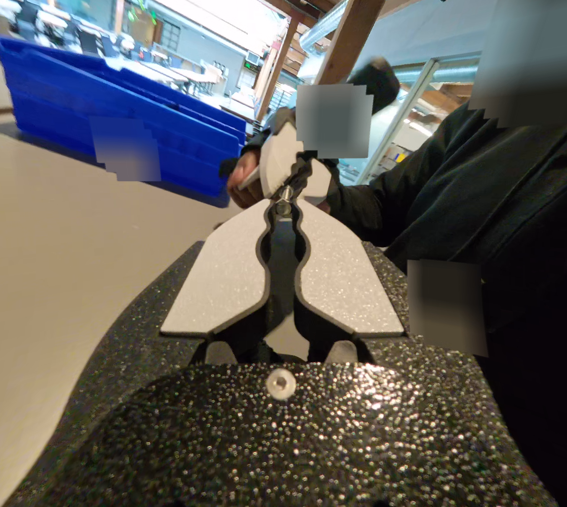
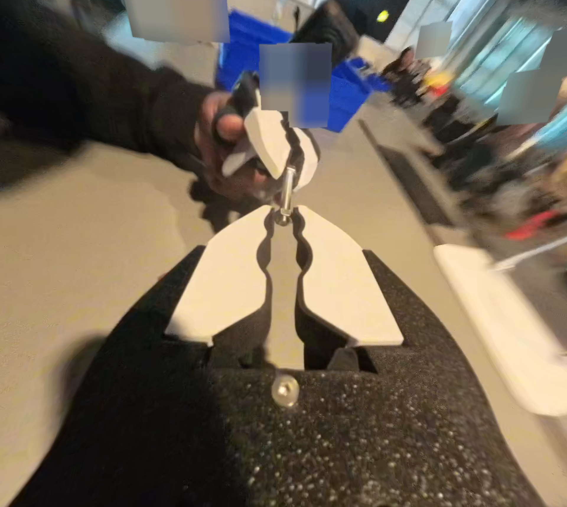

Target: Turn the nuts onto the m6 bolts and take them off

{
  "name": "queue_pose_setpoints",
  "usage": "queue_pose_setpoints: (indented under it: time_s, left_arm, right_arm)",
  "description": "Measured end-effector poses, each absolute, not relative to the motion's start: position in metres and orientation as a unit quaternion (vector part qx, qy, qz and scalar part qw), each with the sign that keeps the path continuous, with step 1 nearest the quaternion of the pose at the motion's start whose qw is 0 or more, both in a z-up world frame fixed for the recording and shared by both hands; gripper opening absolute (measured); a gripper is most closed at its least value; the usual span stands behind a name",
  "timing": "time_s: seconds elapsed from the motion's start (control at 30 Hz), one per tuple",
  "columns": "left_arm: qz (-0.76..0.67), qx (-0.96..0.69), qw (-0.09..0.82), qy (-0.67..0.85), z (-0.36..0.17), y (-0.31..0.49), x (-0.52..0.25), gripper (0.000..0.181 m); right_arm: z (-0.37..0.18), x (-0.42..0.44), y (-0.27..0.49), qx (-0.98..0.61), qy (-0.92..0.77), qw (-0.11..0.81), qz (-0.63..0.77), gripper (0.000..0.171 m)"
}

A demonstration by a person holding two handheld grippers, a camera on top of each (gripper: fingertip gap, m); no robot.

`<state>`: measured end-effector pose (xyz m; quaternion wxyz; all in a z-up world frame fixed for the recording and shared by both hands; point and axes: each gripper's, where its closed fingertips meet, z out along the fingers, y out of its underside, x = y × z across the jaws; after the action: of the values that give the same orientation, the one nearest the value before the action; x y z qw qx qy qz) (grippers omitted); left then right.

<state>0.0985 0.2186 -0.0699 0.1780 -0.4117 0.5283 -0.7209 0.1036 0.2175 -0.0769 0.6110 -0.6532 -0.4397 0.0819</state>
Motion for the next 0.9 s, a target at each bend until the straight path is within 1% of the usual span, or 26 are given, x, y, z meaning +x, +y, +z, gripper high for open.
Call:
queue_pose_setpoints:
  time_s: [0.07,0.1,0.13,0.17,0.2,0.23,0.27,0.33,0.4,0.47,0.5,0.53,0.6,0.67,0.73,0.77,0.83,0.9]
  left_arm:
    - [-0.724,-0.423,0.156,0.522,-0.075,0.217,0.101,0.01]
    - [-0.722,-0.427,0.156,0.521,-0.076,0.218,0.102,0.01]
    - [-0.722,-0.425,0.161,0.522,-0.075,0.218,0.102,0.01]
    - [-0.723,-0.418,0.169,0.524,-0.073,0.218,0.101,0.01]
    - [-0.724,-0.411,0.18,0.524,-0.071,0.219,0.1,0.01]
    - [-0.725,-0.406,0.189,0.523,-0.068,0.22,0.099,0.01]
    - [-0.725,-0.402,0.198,0.523,-0.066,0.221,0.099,0.01]
    - [-0.724,-0.394,0.218,0.523,-0.062,0.223,0.098,0.01]
    - [-0.719,-0.386,0.242,0.526,-0.059,0.225,0.097,0.01]
    - [-0.714,-0.377,0.26,0.529,-0.056,0.225,0.096,0.01]
    - [-0.711,-0.375,0.267,0.532,-0.056,0.226,0.096,0.01]
    - [-0.707,-0.376,0.273,0.533,-0.056,0.226,0.097,0.01]
    - [-0.699,-0.381,0.274,0.54,-0.059,0.227,0.098,0.01]
    - [-0.704,-0.387,0.258,0.536,-0.06,0.227,0.098,0.01]
    - [-0.709,-0.401,0.229,0.532,-0.064,0.226,0.098,0.01]
    - [-0.715,-0.408,0.206,0.528,-0.067,0.224,0.099,0.01]
    - [-0.727,-0.421,0.155,0.519,-0.073,0.219,0.099,0.01]
    - [-0.728,-0.43,0.145,0.515,-0.076,0.22,0.101,0.01]
  right_arm:
    - [-0.08,0.108,0.218,-0.589,-0.512,0.619,-0.09,0.012]
    - [-0.08,0.111,0.22,-0.565,-0.526,0.618,-0.149,0.012]
    - [-0.081,0.111,0.22,-0.558,-0.529,0.618,-0.165,0.012]
    - [-0.081,0.109,0.22,-0.568,-0.517,0.625,-0.141,0.012]
    - [-0.079,0.107,0.219,-0.588,-0.496,0.632,-0.092,0.018]
    - [-0.078,0.105,0.219,-0.612,-0.47,0.635,-0.031,0.03]
    - [-0.076,0.103,0.22,-0.636,-0.443,0.631,0.032,0.038]
    - [-0.073,0.1,0.22,-0.669,-0.387,0.617,0.149,0.042]
    - [-0.068,0.098,0.22,-0.68,-0.337,0.603,0.245,0.038]
    - [-0.062,0.1,0.221,-0.681,-0.292,0.596,0.31,0.03]
    - [-0.06,0.101,0.222,-0.68,-0.275,0.593,0.332,0.026]
    - [-0.06,0.102,0.223,-0.681,-0.264,0.59,0.344,0.018]
    - [-0.062,0.102,0.222,-0.679,-0.27,0.59,0.343,0.01]
    - [-0.066,0.101,0.221,-0.683,-0.296,0.593,0.308,0.01]
    - [-0.07,0.103,0.221,-0.679,-0.339,0.607,0.236,0.01]
    - [-0.072,0.104,0.22,-0.668,-0.374,0.618,0.177,0.01]
    - [-0.076,0.107,0.218,-0.617,-0.464,0.636,0.008,0.01]
    - [-0.079,0.111,0.219,-0.555,-0.521,0.63,-0.155,0.01]
